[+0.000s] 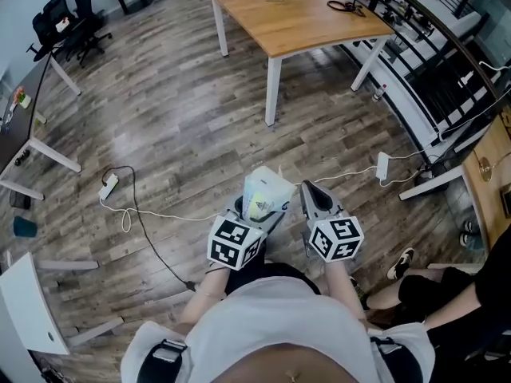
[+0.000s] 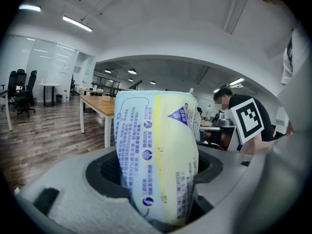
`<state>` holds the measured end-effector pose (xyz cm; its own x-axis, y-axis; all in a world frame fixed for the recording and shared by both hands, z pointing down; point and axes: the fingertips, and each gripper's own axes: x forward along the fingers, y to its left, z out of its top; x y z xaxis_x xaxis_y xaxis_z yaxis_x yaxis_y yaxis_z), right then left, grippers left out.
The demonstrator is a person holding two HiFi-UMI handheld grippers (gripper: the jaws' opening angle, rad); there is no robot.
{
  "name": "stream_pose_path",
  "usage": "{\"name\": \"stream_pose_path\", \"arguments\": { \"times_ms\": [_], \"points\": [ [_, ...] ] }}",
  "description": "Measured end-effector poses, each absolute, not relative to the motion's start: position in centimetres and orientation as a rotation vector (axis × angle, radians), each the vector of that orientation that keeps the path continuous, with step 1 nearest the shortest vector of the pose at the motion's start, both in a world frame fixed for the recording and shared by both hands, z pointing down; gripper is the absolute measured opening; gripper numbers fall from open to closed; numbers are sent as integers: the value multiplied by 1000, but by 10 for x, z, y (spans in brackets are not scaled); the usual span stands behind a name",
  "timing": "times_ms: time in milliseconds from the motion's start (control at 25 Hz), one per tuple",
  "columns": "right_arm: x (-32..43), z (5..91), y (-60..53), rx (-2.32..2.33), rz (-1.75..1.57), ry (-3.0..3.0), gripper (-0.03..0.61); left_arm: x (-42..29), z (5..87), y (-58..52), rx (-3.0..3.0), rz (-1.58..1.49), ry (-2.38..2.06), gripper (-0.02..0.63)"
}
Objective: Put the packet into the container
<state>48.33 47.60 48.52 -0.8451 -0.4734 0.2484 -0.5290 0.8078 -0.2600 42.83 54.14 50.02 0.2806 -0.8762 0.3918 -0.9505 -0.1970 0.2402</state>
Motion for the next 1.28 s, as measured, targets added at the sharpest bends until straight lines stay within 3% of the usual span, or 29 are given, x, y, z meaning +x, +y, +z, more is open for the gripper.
{"name": "stream_pose_path", "arguments": {
  "times_ms": [1280],
  "points": [
    [303, 473, 234, 838, 516, -2822, 11, 242, 491, 307, 2139, 223, -1640, 347]
  ]
}}
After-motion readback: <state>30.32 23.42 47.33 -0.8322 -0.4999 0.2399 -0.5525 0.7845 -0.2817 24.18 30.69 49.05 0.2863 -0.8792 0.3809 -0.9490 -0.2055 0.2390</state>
